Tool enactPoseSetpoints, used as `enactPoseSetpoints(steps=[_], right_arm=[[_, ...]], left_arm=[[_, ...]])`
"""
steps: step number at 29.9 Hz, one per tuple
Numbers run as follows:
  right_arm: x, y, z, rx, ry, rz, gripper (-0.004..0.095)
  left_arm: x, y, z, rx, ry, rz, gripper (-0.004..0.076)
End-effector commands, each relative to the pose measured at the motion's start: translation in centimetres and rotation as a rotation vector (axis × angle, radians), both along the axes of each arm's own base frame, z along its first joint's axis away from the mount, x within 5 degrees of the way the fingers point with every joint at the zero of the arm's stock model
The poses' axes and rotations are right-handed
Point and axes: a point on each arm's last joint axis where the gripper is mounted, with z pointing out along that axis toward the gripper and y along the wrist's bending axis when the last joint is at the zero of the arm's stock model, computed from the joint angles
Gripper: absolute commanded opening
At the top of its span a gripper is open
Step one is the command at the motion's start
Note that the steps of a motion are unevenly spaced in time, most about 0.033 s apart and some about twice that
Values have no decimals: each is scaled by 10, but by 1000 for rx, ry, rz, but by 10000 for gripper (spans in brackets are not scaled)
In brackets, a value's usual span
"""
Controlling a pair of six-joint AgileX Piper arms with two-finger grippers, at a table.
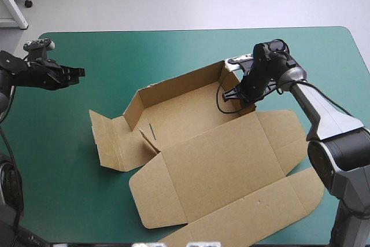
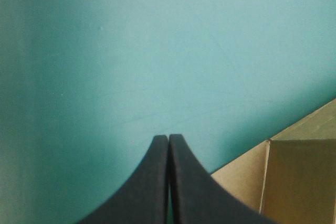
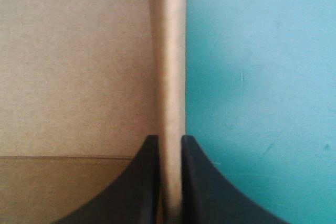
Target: Fold the box
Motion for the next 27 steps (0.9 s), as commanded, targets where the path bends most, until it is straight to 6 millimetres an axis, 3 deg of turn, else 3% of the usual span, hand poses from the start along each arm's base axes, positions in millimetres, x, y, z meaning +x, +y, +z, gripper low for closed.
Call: enactPoseSetpoints(steps=[1,6,13,22,27], right_arm=[[-5,-3,46,32,-124,3,-26],[-2,-10,51,-6,-153,-11,-28],[-2,-37,70,132,-165,-81,-28],[-27,-108,134,415,-316,-198,-28],[-52,-125,165,458,-412,-225,-28]], left_arm=[[-6,-3,27,-12,-97,15,-14],[-6,-2,27,-9,-92,16,-14],[-7,-1,26,-6,-90,17,-14],[-6,-1,27,-9,-99,22,-14],[-2,-4,22,-62,-83,9,-14]])
